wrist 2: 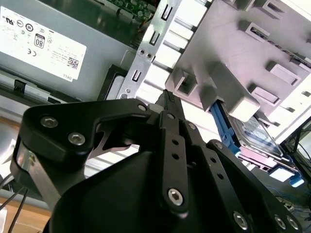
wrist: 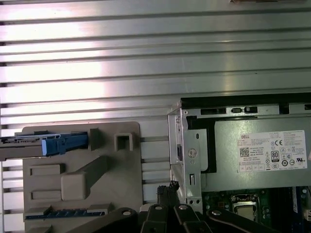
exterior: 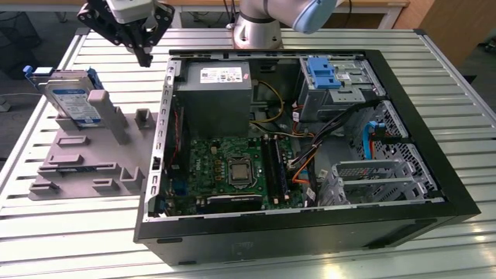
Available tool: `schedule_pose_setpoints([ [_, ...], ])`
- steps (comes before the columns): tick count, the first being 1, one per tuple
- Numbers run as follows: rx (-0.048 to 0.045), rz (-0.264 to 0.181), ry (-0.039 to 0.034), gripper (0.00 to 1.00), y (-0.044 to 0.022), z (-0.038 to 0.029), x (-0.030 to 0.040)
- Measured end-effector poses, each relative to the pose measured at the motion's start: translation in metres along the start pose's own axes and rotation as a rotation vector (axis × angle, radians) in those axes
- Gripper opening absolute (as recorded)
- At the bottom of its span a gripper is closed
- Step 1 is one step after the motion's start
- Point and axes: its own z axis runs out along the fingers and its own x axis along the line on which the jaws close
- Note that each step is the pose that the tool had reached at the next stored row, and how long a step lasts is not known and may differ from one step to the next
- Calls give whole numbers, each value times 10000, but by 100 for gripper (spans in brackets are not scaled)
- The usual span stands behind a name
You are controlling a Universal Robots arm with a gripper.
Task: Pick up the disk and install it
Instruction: 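Reach for the disk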
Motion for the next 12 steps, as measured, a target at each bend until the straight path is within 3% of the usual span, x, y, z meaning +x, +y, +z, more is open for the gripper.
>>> schedule_pose_setpoints([
  [5,0,35,-1,11,10,12,73],
  [12,0,37,-2,11,9,16,87],
])
